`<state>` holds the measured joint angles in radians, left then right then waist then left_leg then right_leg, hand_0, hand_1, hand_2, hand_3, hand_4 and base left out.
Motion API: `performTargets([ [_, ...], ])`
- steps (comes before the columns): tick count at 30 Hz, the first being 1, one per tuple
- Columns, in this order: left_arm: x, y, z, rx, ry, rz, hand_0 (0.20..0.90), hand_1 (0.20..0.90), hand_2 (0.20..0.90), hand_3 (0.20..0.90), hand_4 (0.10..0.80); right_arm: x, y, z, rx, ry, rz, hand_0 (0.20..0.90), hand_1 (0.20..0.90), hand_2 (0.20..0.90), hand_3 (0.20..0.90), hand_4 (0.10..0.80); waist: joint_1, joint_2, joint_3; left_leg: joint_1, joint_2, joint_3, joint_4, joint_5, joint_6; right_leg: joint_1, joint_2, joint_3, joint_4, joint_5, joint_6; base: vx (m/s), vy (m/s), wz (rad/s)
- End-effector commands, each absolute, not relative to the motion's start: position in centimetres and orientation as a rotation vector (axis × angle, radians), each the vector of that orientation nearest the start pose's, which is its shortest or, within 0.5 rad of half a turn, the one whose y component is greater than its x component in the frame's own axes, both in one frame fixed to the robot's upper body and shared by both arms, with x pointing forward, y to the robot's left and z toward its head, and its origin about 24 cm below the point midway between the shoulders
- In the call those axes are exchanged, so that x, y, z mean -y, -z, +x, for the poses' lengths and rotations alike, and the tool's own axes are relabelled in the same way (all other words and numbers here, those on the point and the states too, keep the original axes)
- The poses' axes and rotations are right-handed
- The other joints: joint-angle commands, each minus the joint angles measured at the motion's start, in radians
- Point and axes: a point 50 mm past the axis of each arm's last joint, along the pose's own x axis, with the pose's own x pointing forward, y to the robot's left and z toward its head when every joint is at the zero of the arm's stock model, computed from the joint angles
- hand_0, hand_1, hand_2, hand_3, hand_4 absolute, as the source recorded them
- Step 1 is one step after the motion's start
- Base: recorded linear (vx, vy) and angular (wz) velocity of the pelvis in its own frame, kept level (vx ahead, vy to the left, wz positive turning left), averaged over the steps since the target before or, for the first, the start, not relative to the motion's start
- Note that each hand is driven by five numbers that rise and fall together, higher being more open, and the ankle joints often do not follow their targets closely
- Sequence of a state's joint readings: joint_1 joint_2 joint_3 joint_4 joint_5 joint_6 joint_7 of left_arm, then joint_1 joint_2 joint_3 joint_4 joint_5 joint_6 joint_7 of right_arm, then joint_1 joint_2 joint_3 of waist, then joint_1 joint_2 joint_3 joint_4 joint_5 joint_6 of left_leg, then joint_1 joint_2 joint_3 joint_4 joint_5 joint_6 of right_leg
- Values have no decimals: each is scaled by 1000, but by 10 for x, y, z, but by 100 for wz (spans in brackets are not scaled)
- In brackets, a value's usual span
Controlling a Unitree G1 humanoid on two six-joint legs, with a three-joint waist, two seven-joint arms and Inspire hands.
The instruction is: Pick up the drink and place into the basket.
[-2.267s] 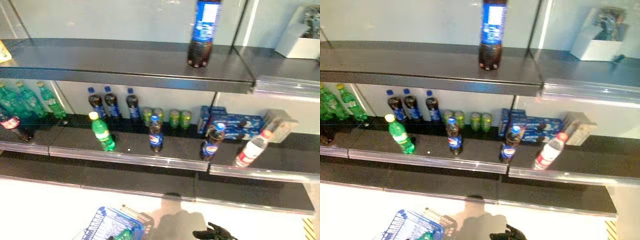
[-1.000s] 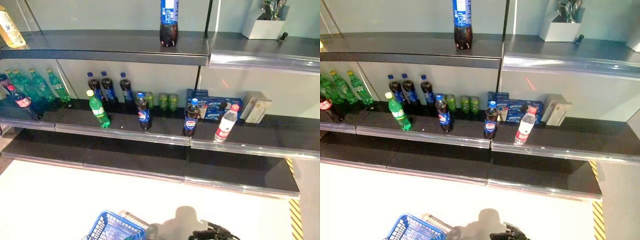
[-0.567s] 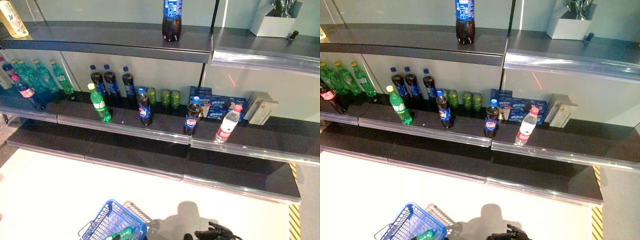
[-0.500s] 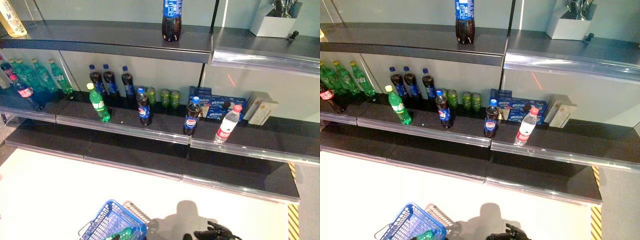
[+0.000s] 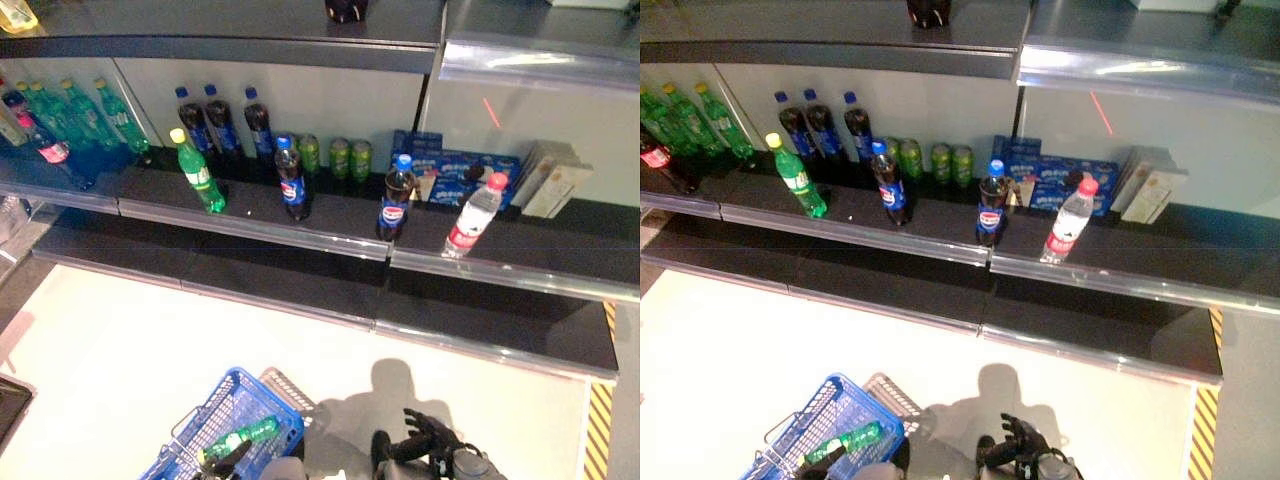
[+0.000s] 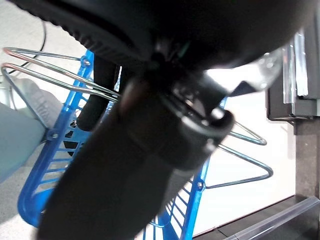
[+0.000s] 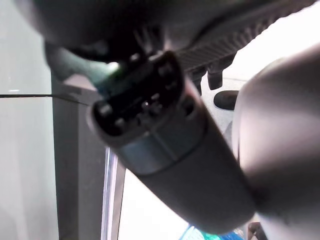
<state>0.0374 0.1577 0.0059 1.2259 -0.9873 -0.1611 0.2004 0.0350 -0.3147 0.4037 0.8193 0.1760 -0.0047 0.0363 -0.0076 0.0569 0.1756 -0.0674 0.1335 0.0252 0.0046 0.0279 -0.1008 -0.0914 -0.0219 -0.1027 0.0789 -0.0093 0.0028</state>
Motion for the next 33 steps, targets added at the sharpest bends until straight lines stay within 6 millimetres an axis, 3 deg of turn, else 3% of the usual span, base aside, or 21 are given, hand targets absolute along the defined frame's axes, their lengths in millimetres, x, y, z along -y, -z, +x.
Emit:
performTargets([
  [1, -240, 150, 107, -871, -850, -514, 300, 300, 300, 200, 100, 172, 87, 190, -616, -337, -369, 900, 900, 900, 900, 800, -31, -63, -21, 44, 23, 6, -32, 67, -7, 71, -71, 29, -75, 37, 48, 69, 73, -5],
  [2, -241, 149, 107, -868, -849, -515, 300, 300, 300, 200, 100, 171, 81, 192, -594, -348, -372, 900, 900, 900, 900, 800, -34, -63, -24, 47, 22, 9, -32, 65, -7, 73, -74, 28, -76, 38, 50, 79, 85, -1],
  [4, -245, 148, 104, -864, -853, -520, 300, 300, 300, 200, 100, 168, 49, 206, -445, -394, -401, 900, 900, 900, 900, 800, -42, -63, -35, 68, 18, 18, -37, 53, -5, 87, -81, 26, -83, 40, 58, 80, 64, 3],
  [6, -246, 149, 99, -867, -863, -521, 300, 300, 300, 200, 100, 168, 36, 211, -379, -401, -407, 900, 900, 900, 900, 800, -43, -64, -41, 80, 18, 22, -42, 48, -3, 96, -83, 28, -90, 40, 61, 77, 31, 0],
  [7, -248, 150, 91, -871, -882, -522, 300, 300, 300, 200, 100, 168, 5, 223, -244, -406, -408, 900, 900, 900, 900, 800, -47, -68, -52, 95, 19, 31, -50, 43, 0, 107, -84, 33, -98, 40, 66, 92, 24, 2],
  [11, -251, 152, 77, -880, -916, -529, 300, 300, 300, 200, 100, 179, -67, 238, 55, -375, -410, 900, 900, 900, 900, 800, -56, -76, -71, 115, 27, 50, -53, 30, 4, 119, -80, 41, -99, 33, 70, 80, 1, -4],
  [12, -251, 153, 75, -885, -931, -532, 300, 300, 300, 200, 100, 185, -91, 241, 156, -332, -412, 900, 900, 900, 900, 800, -57, -78, -76, 120, 29, 55, -47, 23, 6, 122, -78, 42, -93, 26, 70, 72, -8, -9],
  [14, -251, 153, 73, -892, -937, -531, 300, 300, 300, 200, 100, 190, -106, 243, 232, -279, -406, 900, 900, 900, 900, 800, -55, -79, -77, 121, 30, 56, -38, 18, 8, 125, -76, 42, -84, 19, 68, 57, -17, -2],
  [16, -251, 154, 71, -906, -944, -524, 300, 300, 300, 200, 100, 203, -141, 248, 385, -155, -389, 900, 900, 900, 900, 800, -48, -81, -79, 122, 31, 52, -18, 5, 11, 130, -73, 38, -73, 10, 62, 69, -32, -2],
  [18, -250, 156, 69, -920, -942, -511, 300, 300, 300, 200, 100, 212, -161, 251, 469, -57, -360, 900, 900, 900, 900, 800, -39, -81, -81, 122, 33, 52, -2, -4, 13, 136, -72, 33, -64, 4, 57, 82, -33, 1],
  [23, -250, 158, 55, -957, -951, -483, 300, 300, 300, 200, 100, 232, -189, 255, 602, 177, -306, 900, 900, 900, 900, 800, -15, -75, -82, 125, 27, 37, 33, -19, 15, 154, -71, 14, -46, -9, 48, 94, -10, 1],
  [26, -251, 159, 47, -971, -958, -480, 300, 300, 300, 200, 100, 241, -196, 252, 657, 292, -291, 900, 900, 900, 900, 800, -11, -66, -83, 126, 20, 31, 49, -26, 17, 160, -74, 4, -33, -19, 45, 81, 26, 0],
  [33, -247, 162, 34, -1003, -963, -484, 300, 300, 300, 200, 100, 256, -192, 240, 686, 453, -248, 900, 900, 900, 900, 800, -11, -44, -89, 132, 2, 23, 68, -35, 19, 168, -86, -6, -8, -33, 44, 65, 55, 3],
])
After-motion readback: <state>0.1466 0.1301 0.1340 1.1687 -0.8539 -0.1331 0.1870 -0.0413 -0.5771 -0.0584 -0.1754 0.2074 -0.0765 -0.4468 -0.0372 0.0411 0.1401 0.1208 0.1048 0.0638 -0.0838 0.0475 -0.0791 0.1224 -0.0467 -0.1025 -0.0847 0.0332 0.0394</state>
